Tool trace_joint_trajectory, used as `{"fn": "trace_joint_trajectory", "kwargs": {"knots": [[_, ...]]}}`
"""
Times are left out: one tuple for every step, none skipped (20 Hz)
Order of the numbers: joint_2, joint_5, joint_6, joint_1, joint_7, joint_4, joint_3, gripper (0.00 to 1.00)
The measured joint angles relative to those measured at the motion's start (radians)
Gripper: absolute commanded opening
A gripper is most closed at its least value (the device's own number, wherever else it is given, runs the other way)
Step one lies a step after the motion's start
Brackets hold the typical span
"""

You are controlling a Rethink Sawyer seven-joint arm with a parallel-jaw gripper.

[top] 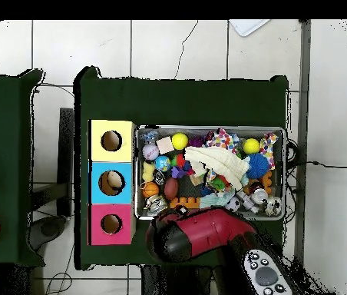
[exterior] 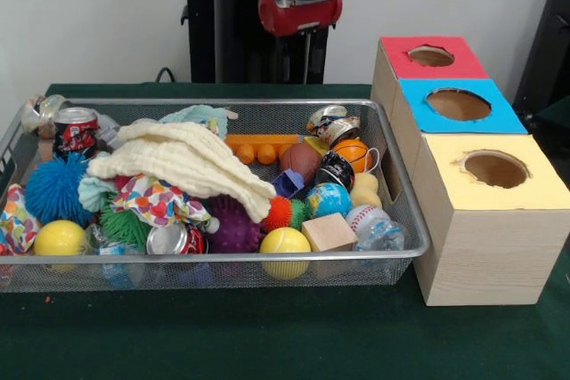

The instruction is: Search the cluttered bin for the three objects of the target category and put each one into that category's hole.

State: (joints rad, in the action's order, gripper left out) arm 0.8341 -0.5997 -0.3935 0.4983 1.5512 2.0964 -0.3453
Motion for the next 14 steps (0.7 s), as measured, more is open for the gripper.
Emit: {"fn": "trace_joint_trajectory", "kwargs": {"knots": [[-0.011,0.005,0.003,-0.015,0.008,-0.001,0.012,1.0],[-0.03,0.016,0.003,-0.041,0.021,-0.005,0.031,1.0],[-0.043,0.025,0.003,-0.059,0.028,-0.009,0.042,1.0],[-0.056,0.034,0.003,-0.076,0.035,-0.012,0.054,1.0],[-0.064,0.04,0.003,-0.086,0.038,-0.015,0.06,1.0],[-0.077,0.052,0.004,-0.104,0.043,-0.021,0.07,1.0],[-0.086,0.061,0.003,-0.114,0.047,-0.025,0.075,1.0],[-0.097,0.075,0.004,-0.128,0.051,-0.031,0.082,1.0],[-0.104,0.083,0.004,-0.137,0.053,-0.035,0.086,1.0],[-0.115,0.099,0.004,-0.15,0.055,-0.042,0.094,1.0],[-0.121,0.108,0.003,-0.159,0.056,-0.047,0.101,1.0],[-0.128,0.118,0.003,-0.168,0.056,-0.052,0.108,1.0],[-0.131,0.124,0.003,-0.174,0.056,-0.056,0.112,1.0],[-0.142,0.141,0.004,-0.192,0.056,-0.071,0.127,1.0]]}}
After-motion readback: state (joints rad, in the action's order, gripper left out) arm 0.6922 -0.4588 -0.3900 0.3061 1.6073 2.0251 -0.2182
